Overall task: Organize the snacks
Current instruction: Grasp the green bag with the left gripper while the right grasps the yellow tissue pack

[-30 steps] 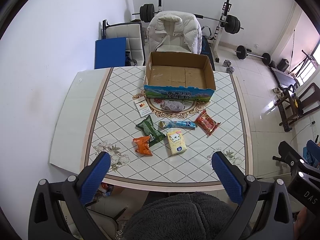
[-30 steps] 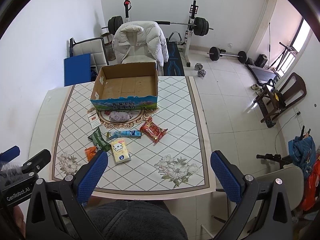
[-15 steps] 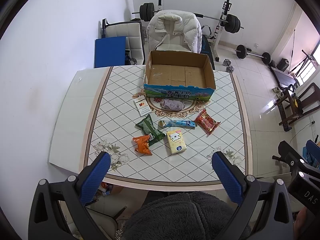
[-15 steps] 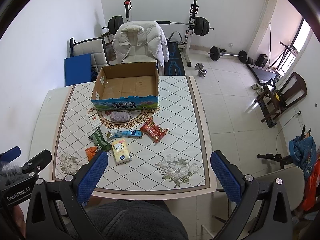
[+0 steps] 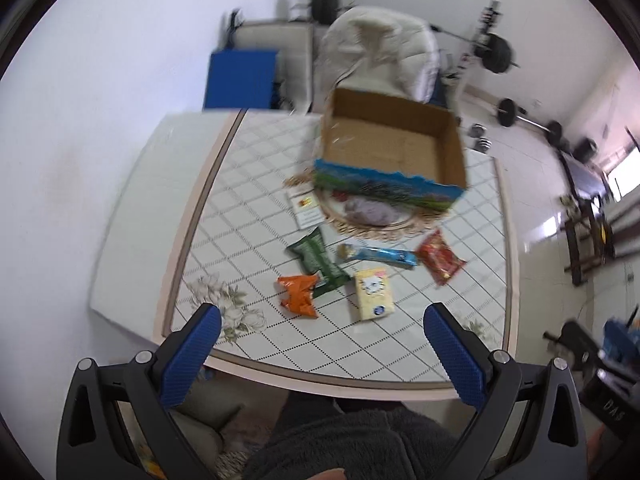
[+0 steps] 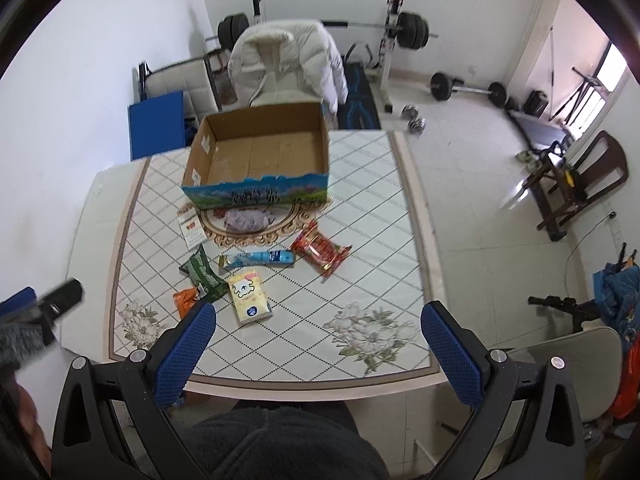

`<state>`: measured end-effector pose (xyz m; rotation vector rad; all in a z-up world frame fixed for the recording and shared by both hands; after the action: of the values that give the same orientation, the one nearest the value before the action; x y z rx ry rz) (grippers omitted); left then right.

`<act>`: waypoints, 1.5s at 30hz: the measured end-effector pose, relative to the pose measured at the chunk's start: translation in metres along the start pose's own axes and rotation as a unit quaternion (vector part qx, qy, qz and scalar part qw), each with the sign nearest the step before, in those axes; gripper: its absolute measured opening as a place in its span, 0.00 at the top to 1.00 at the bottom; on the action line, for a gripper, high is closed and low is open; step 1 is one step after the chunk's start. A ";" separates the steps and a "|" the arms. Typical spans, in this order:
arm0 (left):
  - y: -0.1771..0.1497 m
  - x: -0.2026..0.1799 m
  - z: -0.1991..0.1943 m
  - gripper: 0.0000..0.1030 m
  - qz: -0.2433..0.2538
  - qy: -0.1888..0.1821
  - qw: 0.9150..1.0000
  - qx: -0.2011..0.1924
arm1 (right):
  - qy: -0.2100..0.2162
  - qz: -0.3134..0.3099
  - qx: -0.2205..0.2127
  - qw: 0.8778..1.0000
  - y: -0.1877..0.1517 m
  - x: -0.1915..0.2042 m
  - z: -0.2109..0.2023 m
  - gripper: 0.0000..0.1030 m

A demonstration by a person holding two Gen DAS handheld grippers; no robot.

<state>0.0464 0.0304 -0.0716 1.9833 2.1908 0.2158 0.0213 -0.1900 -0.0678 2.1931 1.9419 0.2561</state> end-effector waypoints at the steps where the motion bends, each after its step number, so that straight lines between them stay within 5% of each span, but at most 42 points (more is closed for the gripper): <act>1: 0.005 0.009 0.011 0.00 -0.011 0.001 1.000 0.011 | 0.005 -0.004 0.015 1.000 0.004 0.004 0.019 0.00; 7: 0.023 0.060 0.122 0.00 -0.064 0.013 0.992 0.108 | 0.046 -0.026 0.120 0.991 0.022 0.055 0.162 0.00; 13: 0.015 0.067 0.245 0.02 -0.042 0.017 0.980 0.195 | 0.041 -0.059 0.201 0.977 0.012 0.107 0.291 0.00; 19: -0.001 0.062 0.335 0.10 -0.028 -0.004 0.963 0.267 | 0.043 -0.063 0.263 0.962 -0.009 0.131 0.364 0.01; 21: -0.005 0.062 0.350 0.20 -0.025 -0.005 0.961 0.274 | 0.041 -0.060 0.272 0.960 -0.014 0.134 0.377 0.01; 25: -0.008 0.059 0.365 0.24 -0.023 -0.029 0.960 0.277 | 0.041 -0.047 0.287 0.956 -0.022 0.136 0.395 0.03; 32: -0.007 0.051 0.365 0.58 -0.009 -0.039 0.959 0.279 | 0.042 -0.026 0.309 0.950 -0.035 0.135 0.415 0.14; 37: 0.000 0.075 0.362 0.53 -0.043 -0.026 0.955 0.292 | 0.047 -0.020 0.311 0.949 -0.037 0.133 0.414 0.14; 40: 0.004 0.102 0.359 0.52 -0.098 -0.047 0.944 0.312 | 0.049 -0.013 0.314 0.948 -0.036 0.132 0.413 0.14; 45: 0.030 0.132 0.341 0.47 -0.151 -0.068 0.942 0.290 | 0.054 -0.008 0.313 0.948 -0.034 0.133 0.415 0.14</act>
<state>0.1407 0.1611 -0.4018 1.7749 2.6255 -0.6623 0.1132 -0.0684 -0.4774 2.5669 2.3398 -0.2983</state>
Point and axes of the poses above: each gripper's, at about its wrist camera, not at the fingertips, and z roughly the way its jaws point, x to its left, y to its top, the point moved 4 cm from there along z, roughly the way its jaws point, and after that the axes turned 6 degrees about x, right-handed, at the moved point
